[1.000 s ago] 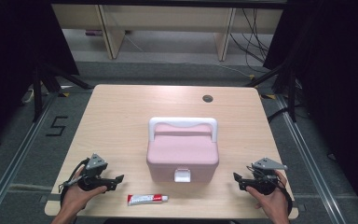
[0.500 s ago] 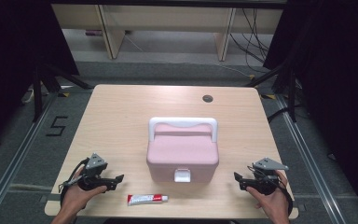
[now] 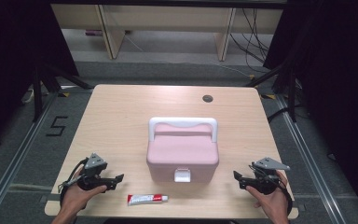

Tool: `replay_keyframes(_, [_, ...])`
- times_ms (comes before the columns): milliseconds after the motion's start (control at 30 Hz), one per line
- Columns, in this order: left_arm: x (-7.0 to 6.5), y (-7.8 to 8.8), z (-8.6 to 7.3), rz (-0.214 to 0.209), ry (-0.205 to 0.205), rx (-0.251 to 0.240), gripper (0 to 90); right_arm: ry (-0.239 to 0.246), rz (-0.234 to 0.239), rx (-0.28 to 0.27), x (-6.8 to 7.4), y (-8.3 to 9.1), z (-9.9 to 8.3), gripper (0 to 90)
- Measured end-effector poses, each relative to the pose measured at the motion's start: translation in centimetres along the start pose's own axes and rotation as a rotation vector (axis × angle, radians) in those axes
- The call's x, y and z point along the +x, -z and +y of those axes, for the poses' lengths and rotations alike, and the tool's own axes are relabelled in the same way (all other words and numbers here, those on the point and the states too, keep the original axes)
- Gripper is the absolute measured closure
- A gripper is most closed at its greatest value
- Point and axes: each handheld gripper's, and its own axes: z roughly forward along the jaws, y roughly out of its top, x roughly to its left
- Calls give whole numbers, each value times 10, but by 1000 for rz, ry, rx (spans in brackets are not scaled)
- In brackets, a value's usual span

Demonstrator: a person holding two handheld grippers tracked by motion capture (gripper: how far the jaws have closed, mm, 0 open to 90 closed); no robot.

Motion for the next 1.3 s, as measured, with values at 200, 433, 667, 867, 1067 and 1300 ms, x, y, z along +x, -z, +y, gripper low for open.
replay_keyframes(200, [0,1,1,-7,-7,-3,160,-31,15,3,5,-1,0,229])
replay_keyframes(433, [-5,2,8,-13,-6,-13,170,9,43,-36,8,-3,7,409])
replay_keyframes(667, [-17,-1,20,-44,-25,-31,260,10,80,-37,21,-10,16,520])
replay_keyframes(867, [-26,-8,32,-57,-39,-64,477,68,86,-44,24,-13,22,624])
replay_keyframes(1067, [-34,-17,40,-97,-58,-85,674,86,120,-50,32,-17,26,709])
replay_keyframes(1300, [-49,-29,54,-143,-91,-103,834,110,174,-15,44,-28,31,774])
